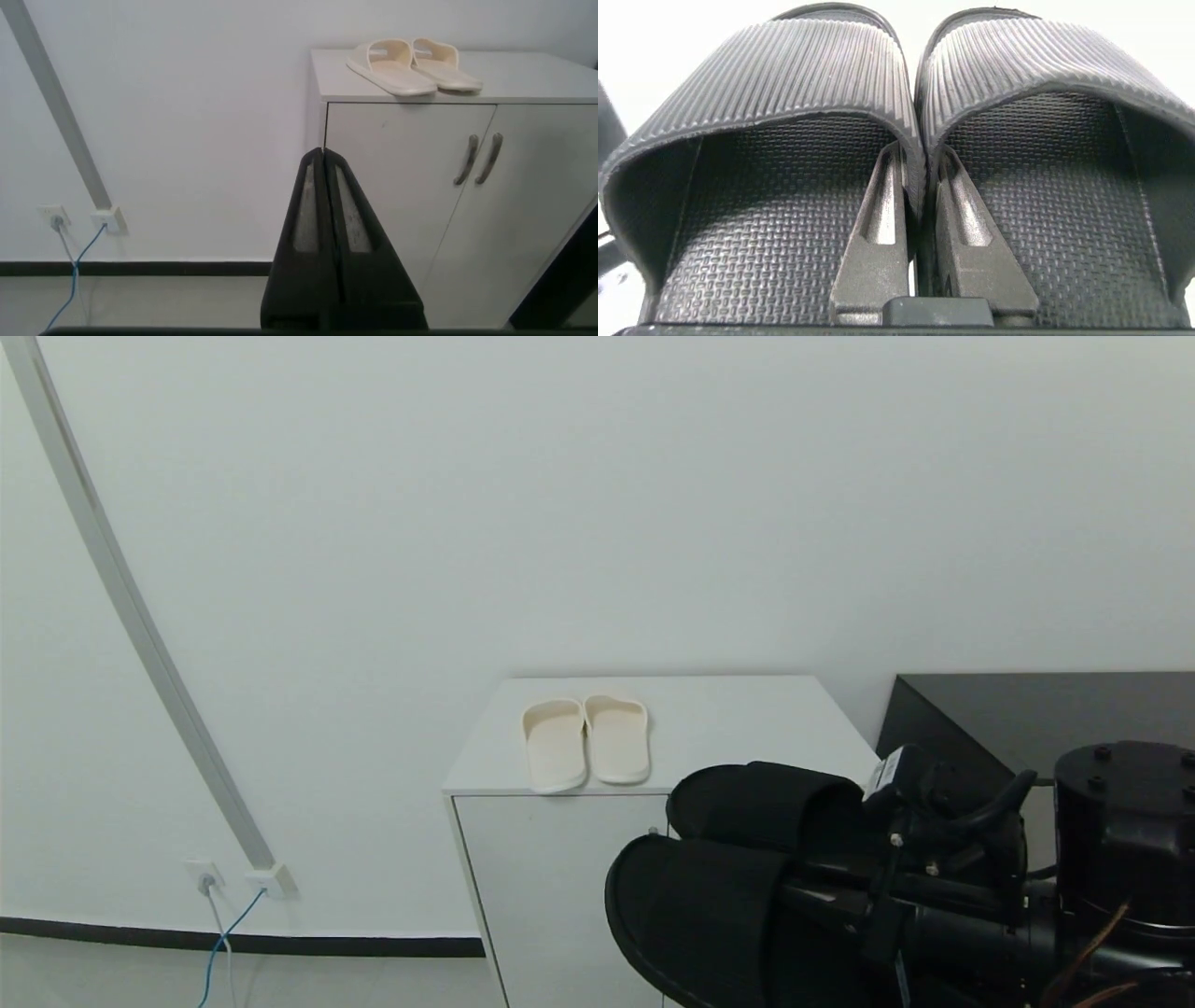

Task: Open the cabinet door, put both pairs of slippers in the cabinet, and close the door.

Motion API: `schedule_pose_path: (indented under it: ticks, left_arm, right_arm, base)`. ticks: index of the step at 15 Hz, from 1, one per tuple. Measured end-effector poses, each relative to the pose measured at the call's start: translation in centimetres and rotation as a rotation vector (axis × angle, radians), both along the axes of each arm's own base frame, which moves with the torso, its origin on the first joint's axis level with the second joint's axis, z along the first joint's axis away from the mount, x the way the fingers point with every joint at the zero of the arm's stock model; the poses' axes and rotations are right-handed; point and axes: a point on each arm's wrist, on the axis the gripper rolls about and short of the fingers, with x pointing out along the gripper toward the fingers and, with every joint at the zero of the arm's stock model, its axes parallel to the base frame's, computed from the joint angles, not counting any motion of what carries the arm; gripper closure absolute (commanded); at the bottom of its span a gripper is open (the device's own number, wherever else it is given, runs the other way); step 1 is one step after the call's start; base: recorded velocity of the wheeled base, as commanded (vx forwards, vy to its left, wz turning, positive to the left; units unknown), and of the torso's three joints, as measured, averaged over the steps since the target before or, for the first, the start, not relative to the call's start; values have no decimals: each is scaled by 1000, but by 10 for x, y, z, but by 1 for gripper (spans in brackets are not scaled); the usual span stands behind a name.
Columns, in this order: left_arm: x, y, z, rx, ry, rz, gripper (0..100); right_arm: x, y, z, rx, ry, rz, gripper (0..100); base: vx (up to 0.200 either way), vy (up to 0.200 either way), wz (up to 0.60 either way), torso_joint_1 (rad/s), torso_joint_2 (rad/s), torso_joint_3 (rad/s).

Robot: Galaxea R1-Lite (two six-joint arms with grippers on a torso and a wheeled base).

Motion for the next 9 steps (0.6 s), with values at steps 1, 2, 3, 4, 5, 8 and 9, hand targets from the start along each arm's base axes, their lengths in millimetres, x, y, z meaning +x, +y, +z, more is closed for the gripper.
schedule_pose_path:
  ticks: [1, 2, 3, 4, 5, 8, 9]
  left_arm:
    - [0, 0, 0, 0, 0, 0, 100]
    - [0, 0, 0, 0, 0, 0, 100]
    - [0, 0, 0, 0, 0, 0, 100]
    - [0, 0, 0, 0, 0, 1, 100]
    - [0, 0, 0, 0, 0, 0, 100]
    - [0, 0, 0, -1, 0, 0, 100]
    - [0, 0, 0, -2, 0, 0, 100]
  right_arm:
    - [0, -1, -2, 0, 11, 21, 100]
    - [0, -2, -3, 0, 13, 21, 100]
    - [1, -3, -3, -1, 16, 15, 100]
    - [3, -4, -2, 4, 12, 5, 100]
    - [4, -5, -1, 13, 1, -2, 100]
    - [3, -9, -4, 36, -26, -13, 100]
    - [2, -11, -5, 46, -39, -14, 100]
  base:
    - [0, 0, 0, 0, 0, 0]
    - [0, 0, 0, 0, 0, 0]
    - [0, 0, 0, 0, 0, 0]
    - [0, 0, 0, 0, 0, 0]
    - [0, 0, 0, 0, 0, 0]
    - [0, 0, 0, 0, 0, 0]
    - [0, 0, 0, 0, 0, 0]
